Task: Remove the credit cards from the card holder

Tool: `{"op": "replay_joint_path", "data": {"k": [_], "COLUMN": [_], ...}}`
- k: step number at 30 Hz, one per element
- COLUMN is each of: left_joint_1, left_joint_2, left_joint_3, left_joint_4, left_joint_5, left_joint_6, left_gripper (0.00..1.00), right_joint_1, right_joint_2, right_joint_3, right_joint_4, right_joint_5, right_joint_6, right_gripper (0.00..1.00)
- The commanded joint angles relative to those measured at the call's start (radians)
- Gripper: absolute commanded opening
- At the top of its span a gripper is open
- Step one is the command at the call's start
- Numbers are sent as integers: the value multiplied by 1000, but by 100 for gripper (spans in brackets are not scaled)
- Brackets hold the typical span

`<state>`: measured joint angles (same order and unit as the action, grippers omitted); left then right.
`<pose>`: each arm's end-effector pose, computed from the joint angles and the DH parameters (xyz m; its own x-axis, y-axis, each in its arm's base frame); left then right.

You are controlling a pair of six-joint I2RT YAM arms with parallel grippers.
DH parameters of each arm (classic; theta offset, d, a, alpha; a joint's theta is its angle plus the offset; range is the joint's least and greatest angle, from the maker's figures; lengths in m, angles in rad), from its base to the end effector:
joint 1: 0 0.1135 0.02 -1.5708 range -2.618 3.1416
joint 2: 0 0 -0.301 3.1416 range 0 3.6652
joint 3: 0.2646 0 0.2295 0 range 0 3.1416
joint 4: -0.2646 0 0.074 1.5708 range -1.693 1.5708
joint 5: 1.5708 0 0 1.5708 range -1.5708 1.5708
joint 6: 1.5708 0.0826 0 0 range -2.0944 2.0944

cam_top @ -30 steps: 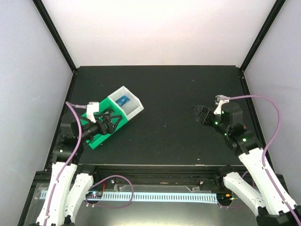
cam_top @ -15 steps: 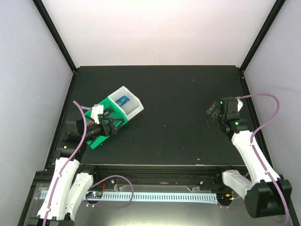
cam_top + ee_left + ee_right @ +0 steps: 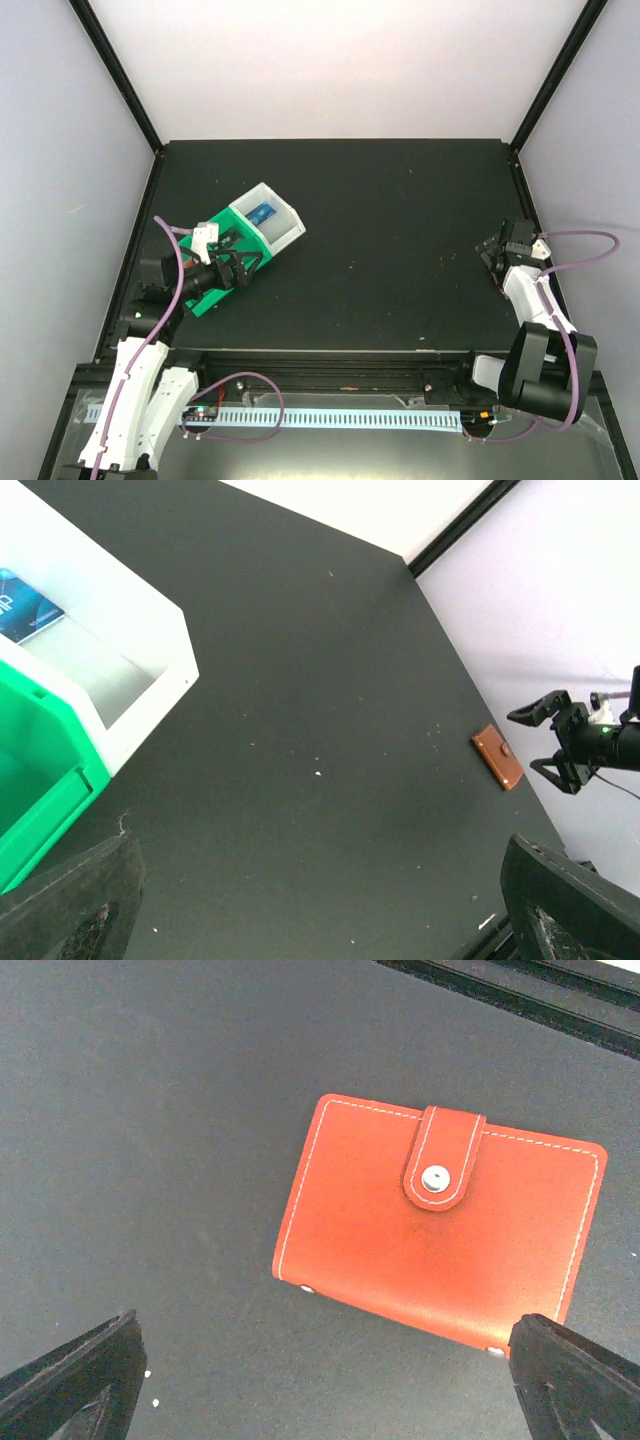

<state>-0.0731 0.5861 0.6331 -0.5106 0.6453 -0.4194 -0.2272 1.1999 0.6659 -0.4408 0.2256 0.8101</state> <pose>0.1090 -0.0578 0.2877 -0.6496 -0.2786 -0.7074 0.3617 0.7051 -0.6099 0.2091 -0.0673 0.2051 -0.3082 0.7959 -0.5211 0.8198 0.5001 0.2790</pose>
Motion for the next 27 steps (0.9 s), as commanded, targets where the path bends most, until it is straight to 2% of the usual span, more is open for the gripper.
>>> {"op": "replay_joint_path", "data": {"k": [1,5,9,17,27], "left_joint_1": [-4,-3,-3,-3,-4], "left_joint_2": [-18,-23,-27,-30,-75], "left_joint_3": [25,24,27,25,36], "left_joint_4": [-9,-10,-16,-17,-40], "left_joint_5": [-22,-27,-41,-46,-78], "left_joint_6": [20,21,27,25,45], "left_gripper": [99,99,99,99,99], "right_joint_1": [-32,-60,-108,-162,-161], "right_joint_2": [39,78,127,248,318], "right_joint_3": [14,21,29,18,60], "right_joint_4": [64,92,106,202,151], "right_joint_5": [-3,58,43,-97,-263], "right_joint_6": [-5,-28,-51,-144,-221], "right_gripper": [100,100,100,97,91]}}
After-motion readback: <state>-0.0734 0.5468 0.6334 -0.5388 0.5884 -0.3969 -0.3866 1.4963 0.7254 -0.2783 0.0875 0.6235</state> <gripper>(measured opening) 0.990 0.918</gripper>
